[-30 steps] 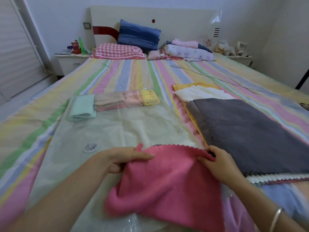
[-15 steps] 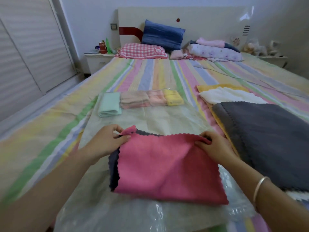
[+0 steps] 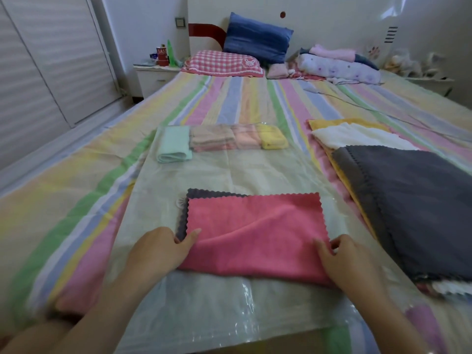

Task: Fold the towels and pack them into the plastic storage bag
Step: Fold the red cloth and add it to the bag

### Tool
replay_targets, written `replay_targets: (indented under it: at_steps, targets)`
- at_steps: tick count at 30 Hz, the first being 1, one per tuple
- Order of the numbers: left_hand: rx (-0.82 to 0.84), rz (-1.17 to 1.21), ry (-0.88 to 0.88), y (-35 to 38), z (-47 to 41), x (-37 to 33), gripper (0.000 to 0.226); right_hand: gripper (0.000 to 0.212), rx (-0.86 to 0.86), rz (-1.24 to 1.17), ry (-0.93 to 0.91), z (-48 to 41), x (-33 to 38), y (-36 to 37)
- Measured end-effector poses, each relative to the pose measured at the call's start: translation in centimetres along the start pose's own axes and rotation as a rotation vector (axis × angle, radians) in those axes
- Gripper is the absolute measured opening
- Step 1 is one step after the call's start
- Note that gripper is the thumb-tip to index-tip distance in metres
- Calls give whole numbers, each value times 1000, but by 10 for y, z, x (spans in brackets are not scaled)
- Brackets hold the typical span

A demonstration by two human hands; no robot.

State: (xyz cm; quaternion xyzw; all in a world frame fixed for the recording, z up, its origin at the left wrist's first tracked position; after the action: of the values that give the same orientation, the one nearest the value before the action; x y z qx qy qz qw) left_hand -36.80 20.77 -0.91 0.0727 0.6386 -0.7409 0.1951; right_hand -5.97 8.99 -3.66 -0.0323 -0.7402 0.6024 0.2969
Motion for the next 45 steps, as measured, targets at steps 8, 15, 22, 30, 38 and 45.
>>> replay_targets:
  at_steps: [8,15,22,30,38,45]
  targets:
    - [-22,49,24,-4,4,4,57,26,-204,-118,12,32,7,-15]
    - [-128,-17,-13,-6,11,13,57,34,-138,-143,-57,40,4,-7]
    - [-110,821,165,-23,28,14,28,17,-196,-663,-184,28,-13,-22]
    - [500,357,-86,-6,52,48,33,55,77,-314,-172,42,-26,-42]
    - [427,576,-244,-8,33,10,41,54,108,-129,-167,36,-26,-36]
    - [254,750,-158,-2,30,9,66,20,78,-155,-171,32,-33,-29]
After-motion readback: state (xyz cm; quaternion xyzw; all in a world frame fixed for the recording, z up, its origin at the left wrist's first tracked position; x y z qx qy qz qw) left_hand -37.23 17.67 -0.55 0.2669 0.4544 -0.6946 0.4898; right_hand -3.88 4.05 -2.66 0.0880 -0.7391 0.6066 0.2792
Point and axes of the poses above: each hand's wrist, its own z-axis away from the middle knuckle, its own y-axis out of the palm, x = y × z, the point moved 1 cm from there along -z, towards the middle knuckle, and after that the axes turned 15 degrees about -y, right-handed, at the moved point
